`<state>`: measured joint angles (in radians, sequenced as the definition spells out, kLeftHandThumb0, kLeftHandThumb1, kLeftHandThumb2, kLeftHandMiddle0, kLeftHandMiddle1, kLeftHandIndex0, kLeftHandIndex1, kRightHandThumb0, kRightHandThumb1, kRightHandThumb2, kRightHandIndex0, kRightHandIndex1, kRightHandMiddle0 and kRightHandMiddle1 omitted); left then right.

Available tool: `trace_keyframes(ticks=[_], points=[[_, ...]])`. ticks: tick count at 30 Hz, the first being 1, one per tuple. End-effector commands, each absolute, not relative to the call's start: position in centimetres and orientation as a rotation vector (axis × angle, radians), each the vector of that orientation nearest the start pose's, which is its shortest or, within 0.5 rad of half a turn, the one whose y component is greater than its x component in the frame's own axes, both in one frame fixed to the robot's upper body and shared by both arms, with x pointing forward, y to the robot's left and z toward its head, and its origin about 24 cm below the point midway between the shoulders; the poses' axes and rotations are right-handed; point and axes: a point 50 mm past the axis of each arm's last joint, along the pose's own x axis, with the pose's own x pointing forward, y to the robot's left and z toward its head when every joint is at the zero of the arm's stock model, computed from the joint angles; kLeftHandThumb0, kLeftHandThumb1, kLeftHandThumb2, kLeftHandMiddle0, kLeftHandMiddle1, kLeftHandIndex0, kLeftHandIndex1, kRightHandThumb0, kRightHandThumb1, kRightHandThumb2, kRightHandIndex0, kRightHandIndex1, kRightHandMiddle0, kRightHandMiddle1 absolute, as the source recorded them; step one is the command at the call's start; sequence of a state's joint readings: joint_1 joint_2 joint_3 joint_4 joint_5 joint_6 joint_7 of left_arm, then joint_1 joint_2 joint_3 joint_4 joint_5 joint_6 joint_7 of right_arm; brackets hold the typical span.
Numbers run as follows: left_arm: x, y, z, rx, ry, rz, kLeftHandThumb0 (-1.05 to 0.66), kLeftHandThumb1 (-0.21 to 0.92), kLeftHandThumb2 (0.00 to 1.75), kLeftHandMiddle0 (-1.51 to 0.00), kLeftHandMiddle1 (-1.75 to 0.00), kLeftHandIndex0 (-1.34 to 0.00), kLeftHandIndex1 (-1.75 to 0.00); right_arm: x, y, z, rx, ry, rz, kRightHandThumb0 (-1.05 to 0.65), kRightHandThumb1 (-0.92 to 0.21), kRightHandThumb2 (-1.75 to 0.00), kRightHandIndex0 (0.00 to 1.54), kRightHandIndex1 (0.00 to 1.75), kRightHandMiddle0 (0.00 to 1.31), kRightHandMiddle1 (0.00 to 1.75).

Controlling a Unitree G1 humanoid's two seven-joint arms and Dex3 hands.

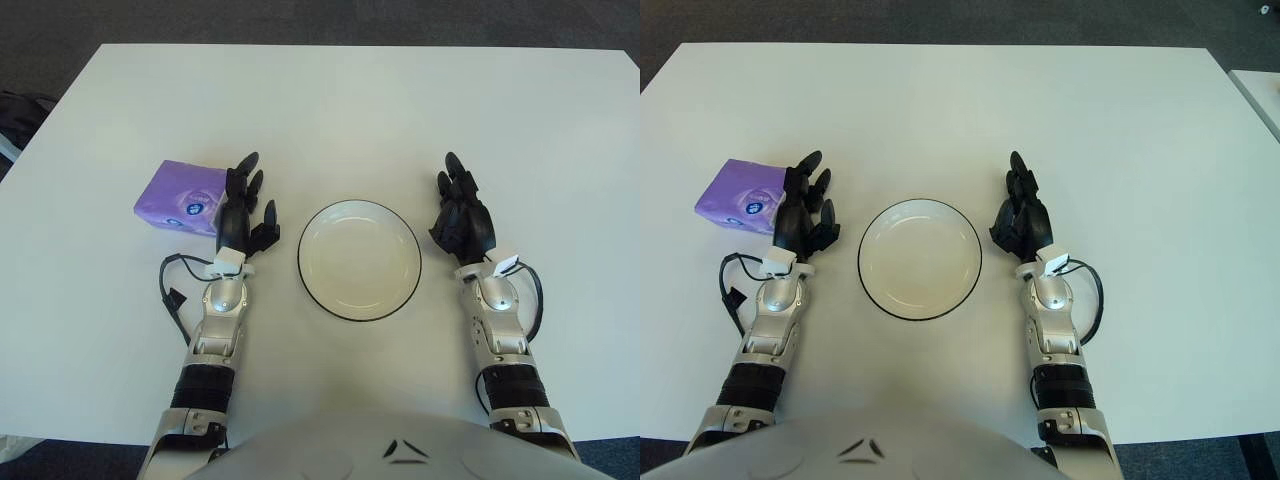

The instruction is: Put the tissue paper into the plate.

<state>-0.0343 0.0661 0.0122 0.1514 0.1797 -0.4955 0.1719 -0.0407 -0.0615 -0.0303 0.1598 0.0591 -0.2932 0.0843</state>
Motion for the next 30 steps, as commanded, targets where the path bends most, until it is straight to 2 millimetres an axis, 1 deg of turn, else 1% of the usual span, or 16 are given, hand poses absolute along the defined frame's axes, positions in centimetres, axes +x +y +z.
trace_keyframes(ticks=[1,5,10,16,20,30], points=[[25.0,17.2,6.6,0.298,-0.452,0.129,-0.63,0.92,0.73,-0.39,0.0,0.0,-0.69,23.6,-16.6,-1.1,-0.004,0.107,0.036,-0.86,-0.92,-1.04,0.0,0.0,0.0,0.0],[25.3,17.4,7.7,0.354,-0.522,0.13,-0.66,0.92,0.74,-0.38,0.0,0.0,-0.68,23.6,-16.5,-1.1,-0.006,0.109,0.034,-0.86,-0.92,-1.04,0.0,0.0,0.0,0.0],[25.2,17.7,8.4,0.483,-0.611,0.137,-0.69,0.92,0.75,-0.34,0.0,0.0,-0.64,23.7,-16.5,-1.3,-0.006,0.119,0.031,-0.85,-0.92,-1.04,0.01,0.0,0.0,0.0],[25.0,18.0,9.0,0.571,-0.686,0.131,-0.7,0.92,0.77,-0.3,0.0,0.0,-0.58,23.7,-16.4,-1.3,-0.005,0.116,0.037,-0.84,-0.92,-1.05,0.01,0.0,0.0,0.0],[24.9,18.0,9.2,0.608,-0.71,0.107,-0.72,0.92,0.76,-0.25,0.0,0.0,-0.49,23.8,-16.3,-1.3,-0.007,0.116,0.043,-0.85,-0.92,-1.05,0.01,0.0,0.0,0.0],[24.7,18.0,9.5,0.653,-0.754,0.074,-0.74,0.92,0.78,-0.18,0.0,0.0,-0.33,23.8,-16.1,-1.5,-0.004,0.129,0.048,-0.85,-0.92,-1.06,0.0,0.0,0.0,0.0]])
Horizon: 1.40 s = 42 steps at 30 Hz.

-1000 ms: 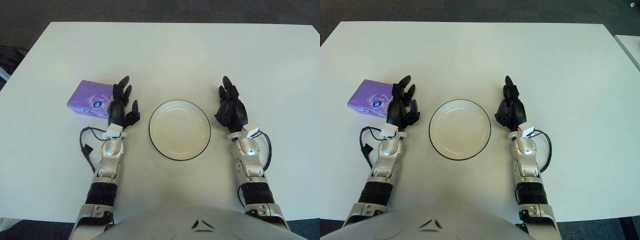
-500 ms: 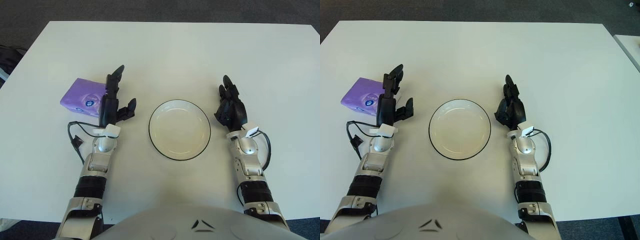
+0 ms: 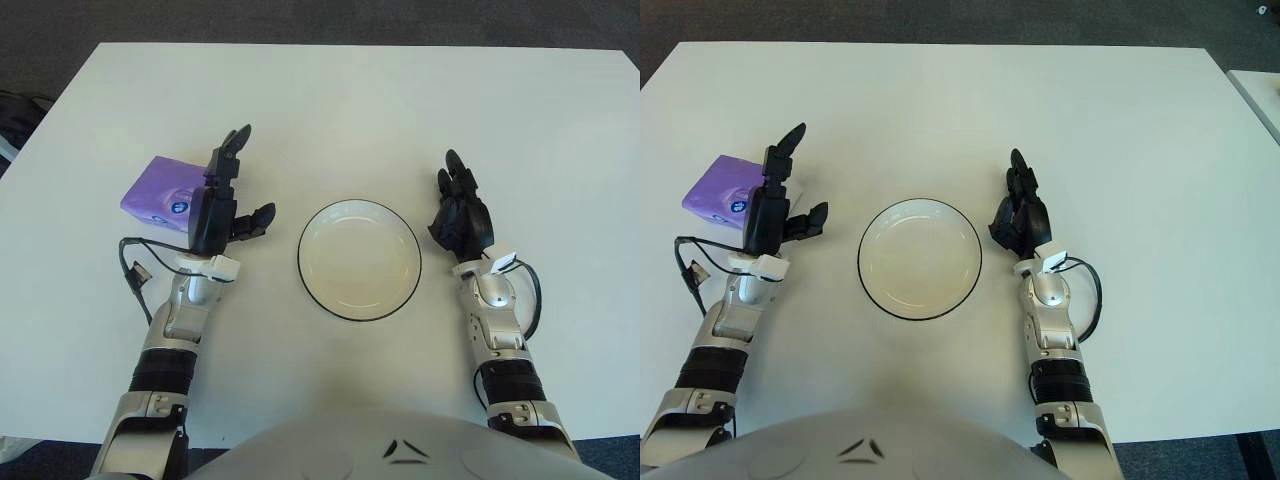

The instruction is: Put the tissue paper into the plate.

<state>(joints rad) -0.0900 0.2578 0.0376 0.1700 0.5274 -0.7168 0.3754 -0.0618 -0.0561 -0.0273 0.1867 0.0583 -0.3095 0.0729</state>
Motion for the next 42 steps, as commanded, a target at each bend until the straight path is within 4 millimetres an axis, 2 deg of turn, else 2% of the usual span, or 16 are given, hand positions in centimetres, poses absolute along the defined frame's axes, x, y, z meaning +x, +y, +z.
trace_keyframes(ticks=[1,9,13,17,22,28,31,36,42], points=[[24.7,17.9,9.6,0.66,-0.764,0.07,-0.76,0.92,0.78,-0.16,0.0,0.0,-0.29,23.8,-16.1,-1.5,-0.003,0.131,0.049,-0.85,-0.92,-1.06,0.0,0.0,0.0,0.0],[23.6,18.6,12.4,0.714,-0.837,0.036,-0.82,0.92,0.75,-0.11,0.0,0.0,-0.19,23.9,-15.8,-1.8,0.001,0.145,0.055,-0.85,-0.92,-1.06,0.0,0.0,0.0,0.0],[22.7,19.2,14.6,0.796,-0.889,0.011,-0.86,0.92,0.77,-0.1,0.0,0.0,-0.18,23.9,-15.7,-2.0,0.001,0.151,0.059,-0.85,-0.92,-1.05,0.0,0.0,0.0,0.0],[22.6,19.9,15.1,0.917,-0.885,0.008,-0.9,0.92,0.8,-0.11,0.0,0.0,-0.17,24.0,-15.5,-2.2,-0.001,0.156,0.065,-0.85,-0.92,-1.05,0.0,0.0,0.0,0.0],[21.7,21.3,15.4,1.014,-0.849,0.02,-0.94,0.92,0.75,-0.11,0.0,0.0,-0.2,24.0,-15.4,-2.3,-0.001,0.158,0.071,-0.85,-0.92,-1.05,0.0,0.0,0.0,0.0],[21.0,22.9,16.6,1.245,-0.891,0.121,-0.97,0.92,0.7,-0.12,0.0,0.0,-0.21,24.1,-15.2,-2.4,0.004,0.162,0.075,-0.85,-0.92,-1.05,0.0,0.0,0.0,0.0],[21.3,24.2,17.8,1.341,-0.9,0.165,-1.02,0.92,0.71,-0.1,0.0,0.0,-0.21,24.2,-15.1,-2.5,0.005,0.167,0.077,-0.85,-0.92,-1.04,0.0,0.0,0.0,0.0],[21.3,25.0,18.9,1.454,-0.899,0.19,-1.04,0.92,0.72,-0.09,0.0,0.0,-0.22,24.2,-15.0,-2.7,0.006,0.171,0.081,-0.86,-0.92,-1.04,0.0,0.0,0.0,0.0],[20.6,26.6,21.1,1.569,-0.834,0.153,-1.05,0.92,0.71,-0.06,0.0,0.0,-0.2,24.2,-14.8,-2.8,0.008,0.177,0.086,-0.86,-0.92,-1.03,0.0,0.0,0.0,0.0]])
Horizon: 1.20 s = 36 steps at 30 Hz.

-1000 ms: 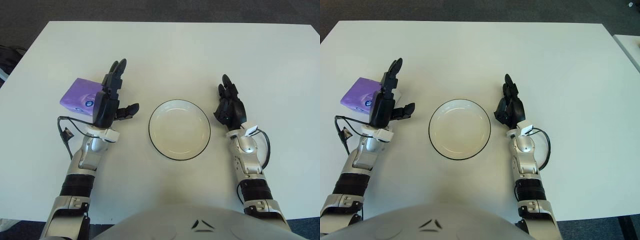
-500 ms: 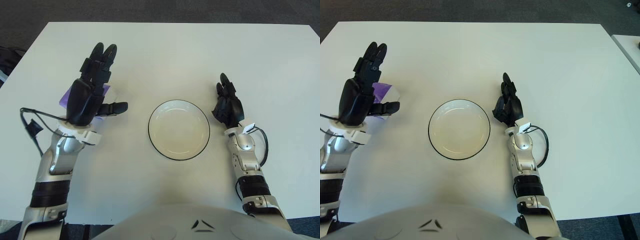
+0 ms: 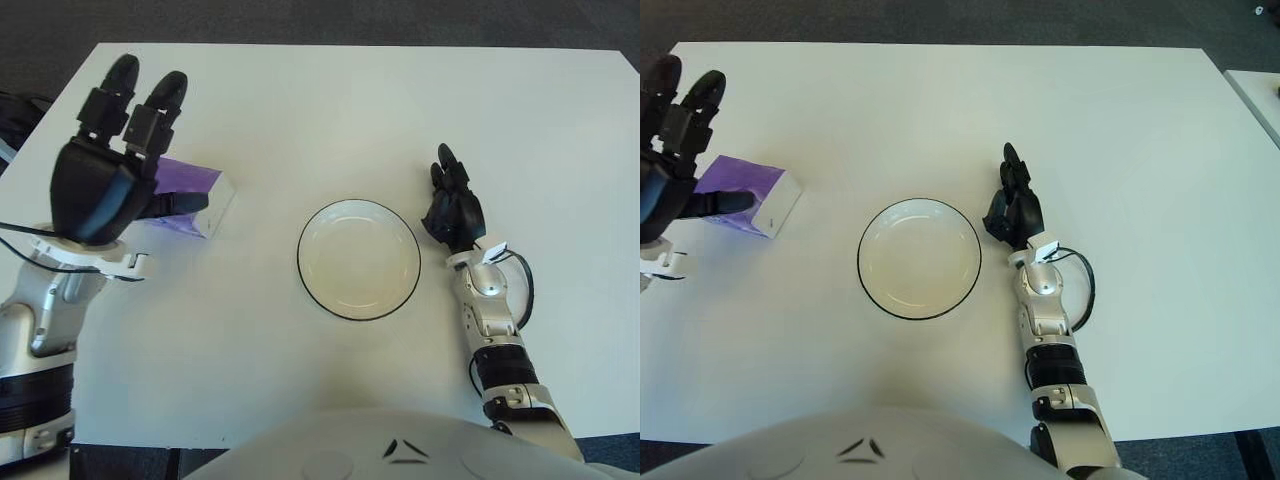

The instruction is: Put the tissue paper into the plate.

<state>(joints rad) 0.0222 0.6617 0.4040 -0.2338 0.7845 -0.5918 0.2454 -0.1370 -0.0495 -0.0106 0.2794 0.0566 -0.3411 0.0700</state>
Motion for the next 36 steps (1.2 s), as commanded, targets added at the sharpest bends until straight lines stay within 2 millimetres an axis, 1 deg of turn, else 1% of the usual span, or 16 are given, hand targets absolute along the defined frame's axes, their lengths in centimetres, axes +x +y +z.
trace_keyframes(ticks=[1,3,8,9,13,20,23,27,32,36], points=[[20.3,27.4,21.7,1.603,-0.794,0.129,-1.05,0.92,0.71,-0.06,0.0,0.0,-0.2,24.3,-14.8,-2.9,0.008,0.181,0.087,-0.86,-0.92,-1.03,0.0,0.0,0.0,0.0],[20.1,28.2,22.5,1.643,-0.744,0.096,-1.05,0.92,0.71,-0.04,0.0,0.0,-0.17,24.4,-14.7,-3.0,0.007,0.185,0.088,-0.86,-0.92,-1.02,0.0,0.0,0.0,0.0],[20.3,28.5,23.0,1.688,-0.701,0.053,-1.05,0.92,0.69,-0.03,0.0,0.0,-0.14,24.5,-14.7,-3.1,0.003,0.19,0.09,-0.86,-0.92,-1.02,0.0,0.0,0.0,0.0],[20.6,28.7,23.2,1.703,-0.696,0.044,-1.05,0.92,0.67,-0.03,0.0,0.0,-0.16,24.5,-14.6,-3.1,0.001,0.191,0.091,-0.86,-0.92,-1.02,0.0,0.0,0.0,0.0],[22.2,29.3,24.2,1.747,-0.671,0.002,-1.05,0.92,0.62,-0.02,0.0,0.0,-0.14,24.5,-14.6,-3.2,0.003,0.194,0.094,-0.87,-0.92,-1.01,0.0,0.0,0.0,0.0],[23.0,29.7,25.1,1.804,-0.604,-0.029,-1.05,0.92,0.55,-0.01,0.0,0.0,-0.15,24.7,-14.4,-3.3,0.007,0.197,0.1,-0.87,-0.92,-1.01,0.0,0.0,0.0,0.0],[23.3,29.9,25.3,1.832,-0.575,-0.038,-1.05,0.92,0.52,-0.01,0.0,0.0,-0.15,24.8,-14.3,-3.3,0.006,0.196,0.102,-0.88,-0.92,-1.01,0.0,0.0,0.0,0.0],[24.1,29.7,25.5,1.895,-0.537,-0.059,-1.05,0.92,0.43,0.0,0.0,0.0,-0.12,24.9,-14.2,-3.3,0.007,0.195,0.11,-0.88,-0.92,-1.01,0.0,0.0,0.0,0.0],[25.1,29.2,25.2,1.924,-0.522,-0.13,-1.05,0.92,0.34,0.0,0.0,0.0,-0.03,25.0,-14.2,-3.3,0.004,0.198,0.114,-0.88,-0.92,-1.0,0.0,0.0,0.0,0.0],[25.5,28.9,24.9,1.932,-0.498,-0.196,-1.05,0.92,0.31,0.0,0.0,0.0,-0.01,25.1,-14.1,-3.3,0.0,0.199,0.116,-0.88,-0.92,-1.0,0.0,0.0,0.0,0.0]])
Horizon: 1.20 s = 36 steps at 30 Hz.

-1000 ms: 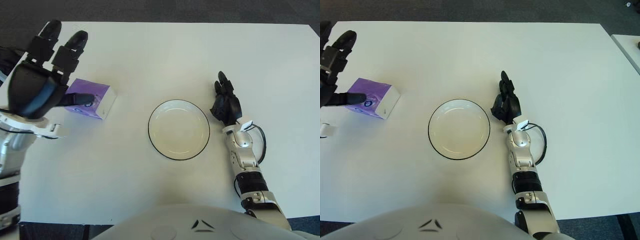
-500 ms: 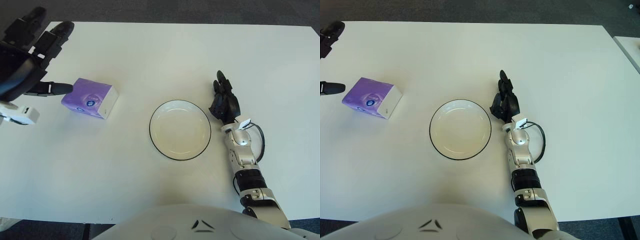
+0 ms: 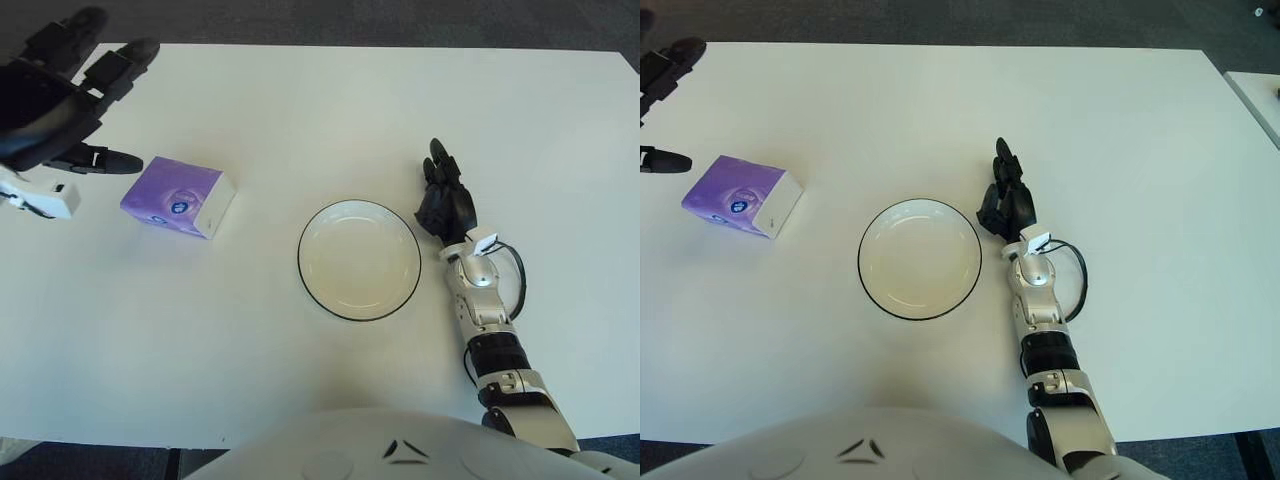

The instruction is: Put the tissue paper into the plate.

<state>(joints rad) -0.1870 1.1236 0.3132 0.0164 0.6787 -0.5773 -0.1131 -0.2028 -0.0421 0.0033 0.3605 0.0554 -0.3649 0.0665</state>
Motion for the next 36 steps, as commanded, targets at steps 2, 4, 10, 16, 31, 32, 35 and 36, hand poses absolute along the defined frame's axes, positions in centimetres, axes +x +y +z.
trace_keyframes(ticks=[2,4,10,16,31,32,35,36], points=[[25.6,28.7,24.9,1.936,-0.487,-0.22,-1.05,0.92,0.28,0.0,0.0,0.0,0.0,25.1,-14.1,-3.3,-0.002,0.199,0.116,-0.88,-0.92,-1.01,0.0,0.0,0.0,0.0],[26.2,27.9,24.8,1.952,-0.472,-0.285,-1.05,0.92,0.24,0.0,0.0,0.0,0.0,25.1,-14.1,-3.4,-0.002,0.201,0.116,-0.88,-0.92,-1.01,0.0,0.0,0.0,0.0],[27.0,27.0,24.7,1.982,-0.43,-0.413,-1.05,0.92,0.15,0.0,0.0,0.0,0.0,25.2,-14.1,-3.4,-0.003,0.203,0.114,-0.87,-0.92,-1.01,0.0,0.0,0.0,0.0],[28.1,26.4,24.8,2.016,-0.38,-0.523,-1.05,0.88,0.1,0.0,0.0,0.0,0.0,25.2,-14.2,-3.4,-0.004,0.2,0.109,-0.87,-0.92,-1.02,0.0,0.0,0.0,0.0],[29.5,26.0,24.7,2.046,-0.311,-0.681,-1.03,0.86,0.06,0.0,0.0,0.0,0.0,25.1,-14.5,-3.4,-0.005,0.203,0.1,-0.86,-0.92,-1.04,0.0,0.0,0.01,0.0],[29.5,26.0,24.6,2.049,-0.306,-0.69,-1.03,0.86,0.06,0.0,0.0,0.0,0.0,25.1,-14.5,-3.4,-0.005,0.203,0.1,-0.86,-0.92,-1.04,0.0,0.0,0.01,0.0],[29.7,25.9,24.5,2.059,-0.285,-0.719,-1.03,0.87,0.06,0.0,0.0,0.0,0.0,25.0,-14.5,-3.5,-0.005,0.204,0.1,-0.85,-0.92,-1.05,0.0,0.0,0.01,0.0],[29.7,25.9,24.4,2.061,-0.279,-0.725,-1.03,0.87,0.06,0.0,0.0,0.0,0.0,25.0,-14.6,-3.5,-0.005,0.204,0.1,-0.85,-0.92,-1.05,0.0,0.0,0.01,0.0]])
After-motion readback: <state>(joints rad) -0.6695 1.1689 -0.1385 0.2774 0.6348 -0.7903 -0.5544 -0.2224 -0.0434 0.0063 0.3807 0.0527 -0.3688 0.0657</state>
